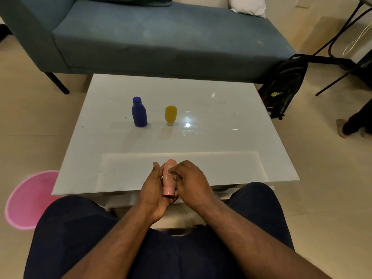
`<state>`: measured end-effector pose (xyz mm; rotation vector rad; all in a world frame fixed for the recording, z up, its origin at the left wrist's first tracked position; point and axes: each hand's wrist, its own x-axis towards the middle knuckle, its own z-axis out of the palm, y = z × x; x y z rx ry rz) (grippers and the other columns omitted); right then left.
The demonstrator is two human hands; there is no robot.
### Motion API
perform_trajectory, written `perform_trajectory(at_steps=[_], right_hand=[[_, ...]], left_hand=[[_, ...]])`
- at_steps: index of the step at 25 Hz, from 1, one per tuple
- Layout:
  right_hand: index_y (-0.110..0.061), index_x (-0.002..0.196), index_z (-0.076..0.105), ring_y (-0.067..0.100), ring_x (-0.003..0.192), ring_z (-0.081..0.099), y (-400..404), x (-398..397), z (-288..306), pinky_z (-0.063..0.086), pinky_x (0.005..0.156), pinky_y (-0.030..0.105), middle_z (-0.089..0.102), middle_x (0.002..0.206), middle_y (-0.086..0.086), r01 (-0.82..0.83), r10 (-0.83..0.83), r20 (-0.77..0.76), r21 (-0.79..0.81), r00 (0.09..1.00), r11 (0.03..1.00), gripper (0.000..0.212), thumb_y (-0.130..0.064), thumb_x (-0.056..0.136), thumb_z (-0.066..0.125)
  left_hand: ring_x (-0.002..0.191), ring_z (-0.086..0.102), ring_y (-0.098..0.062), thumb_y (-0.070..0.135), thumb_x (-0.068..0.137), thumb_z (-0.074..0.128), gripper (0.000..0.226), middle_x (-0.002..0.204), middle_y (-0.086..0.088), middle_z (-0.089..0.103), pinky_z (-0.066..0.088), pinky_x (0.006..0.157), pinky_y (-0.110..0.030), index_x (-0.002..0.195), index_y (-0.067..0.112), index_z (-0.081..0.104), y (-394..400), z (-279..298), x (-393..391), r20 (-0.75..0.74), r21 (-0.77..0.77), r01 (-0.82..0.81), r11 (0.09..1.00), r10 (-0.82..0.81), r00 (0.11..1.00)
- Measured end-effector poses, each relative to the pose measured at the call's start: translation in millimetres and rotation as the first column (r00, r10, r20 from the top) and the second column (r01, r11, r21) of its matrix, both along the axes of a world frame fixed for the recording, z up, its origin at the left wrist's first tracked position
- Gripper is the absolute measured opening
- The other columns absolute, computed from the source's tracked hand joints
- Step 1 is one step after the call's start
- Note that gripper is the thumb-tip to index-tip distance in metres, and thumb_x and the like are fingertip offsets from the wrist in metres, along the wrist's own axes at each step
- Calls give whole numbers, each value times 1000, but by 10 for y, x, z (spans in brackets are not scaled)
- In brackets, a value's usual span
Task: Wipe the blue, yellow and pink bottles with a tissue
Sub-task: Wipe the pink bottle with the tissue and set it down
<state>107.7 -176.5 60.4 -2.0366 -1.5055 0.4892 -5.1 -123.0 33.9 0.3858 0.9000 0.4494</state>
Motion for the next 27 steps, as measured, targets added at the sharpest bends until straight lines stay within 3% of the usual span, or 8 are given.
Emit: perform_trajectory(at_steps=[2,5,7,11,16,20,24,27], right_hand=[[-15,110,68,15,95,58,-100,-81,25,50,85,29,64,104,2,-108,108,-1,23,994,994,23,-12,90,57],[-15,107,70,10,92,59,5,75,-16,51,85,29,64,101,-1,59,-58,-87,13,995,998,19,-14,93,57],[-15,107,70,10,91,59,37,73,-16,52,84,30,64,100,-2,118,-117,-98,3,988,993,19,-15,93,56],[-15,108,68,14,94,59,-137,-104,-10,51,85,28,64,103,0,-92,93,-41,35,995,995,21,-12,91,57],[-14,109,68,9,92,57,24,39,-38,51,85,29,61,103,-1,165,-163,-97,15,982,986,21,-12,94,53],[-13,113,66,14,95,56,-118,-126,-22,50,85,28,60,105,1,-69,69,8,33,998,997,24,-10,91,55],[-13,109,67,11,95,57,88,99,-19,50,87,30,62,105,0,186,-184,-49,36,982,982,22,-13,94,51],[-15,113,67,14,105,55,57,24,-7,46,94,30,65,112,1,99,-99,-5,74,995,992,25,-19,94,50]], left_hand=[[107,67,-32,61,101,37,58,120,-17,72,50,98,-49,130,20,64,12,-7,-10,2,-24,-7,1000,8,1000],[83,66,-26,50,100,50,52,111,-19,67,55,71,-38,135,13,59,12,-25,0,-13,-60,-28,998,27,1000],[79,66,-25,39,101,53,44,113,-19,67,56,63,-35,137,13,56,18,-47,-2,-30,-67,-66,996,64,997],[104,65,-30,36,105,46,43,130,-21,66,56,86,-47,140,13,55,45,-79,-38,10,-99,-87,991,88,996],[107,65,-30,33,104,50,40,134,-19,63,61,75,-46,139,16,55,38,-62,-15,49,-130,-102,986,109,993],[111,64,-33,36,105,46,44,137,-23,62,54,94,-51,142,15,53,44,-102,-50,29,-88,-61,994,64,998],[85,68,-24,34,105,48,35,118,-15,69,56,67,-37,135,23,61,-17,-39,-19,30,-13,18,1000,-18,999],[75,65,-19,41,103,50,42,105,-11,70,51,59,-32,136,18,62,-39,-66,-25,-27,40,69,997,-67,997]])
